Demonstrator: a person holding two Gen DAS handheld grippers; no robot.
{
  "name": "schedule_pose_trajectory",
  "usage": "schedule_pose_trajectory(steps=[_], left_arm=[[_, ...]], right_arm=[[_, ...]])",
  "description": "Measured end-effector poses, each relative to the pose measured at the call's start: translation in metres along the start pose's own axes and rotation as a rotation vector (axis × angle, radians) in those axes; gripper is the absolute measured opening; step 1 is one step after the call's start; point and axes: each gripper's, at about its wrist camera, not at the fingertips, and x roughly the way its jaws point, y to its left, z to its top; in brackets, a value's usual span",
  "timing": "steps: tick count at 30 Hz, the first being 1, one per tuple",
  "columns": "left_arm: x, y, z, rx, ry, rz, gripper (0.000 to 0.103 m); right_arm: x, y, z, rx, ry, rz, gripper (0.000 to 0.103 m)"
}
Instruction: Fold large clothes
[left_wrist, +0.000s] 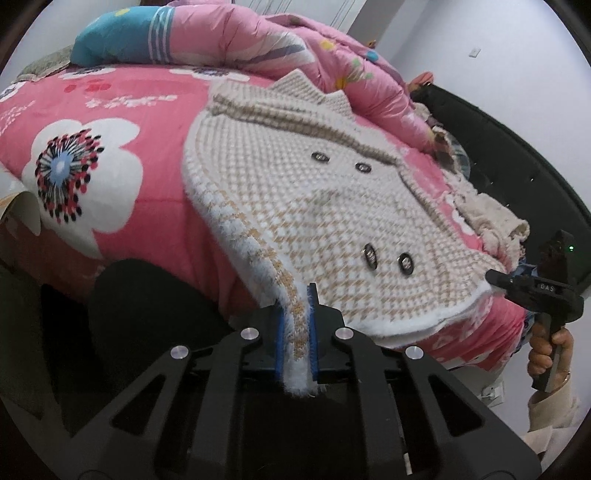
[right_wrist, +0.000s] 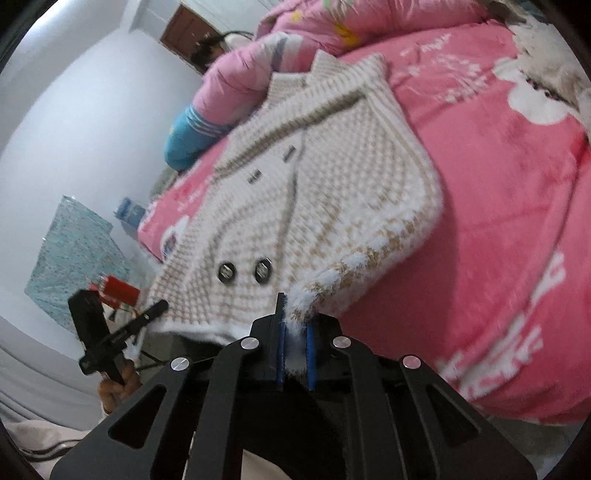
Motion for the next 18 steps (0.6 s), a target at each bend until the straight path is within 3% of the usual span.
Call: schedule_pose_trajectory(steps=[18], left_arm=[[-0.011,0.002,0.042,0.010,-0.081,-0.048,0.009]], right_arm=[[0.000,0.015,0.046,-0.017,-0.101,0.077,0.009]])
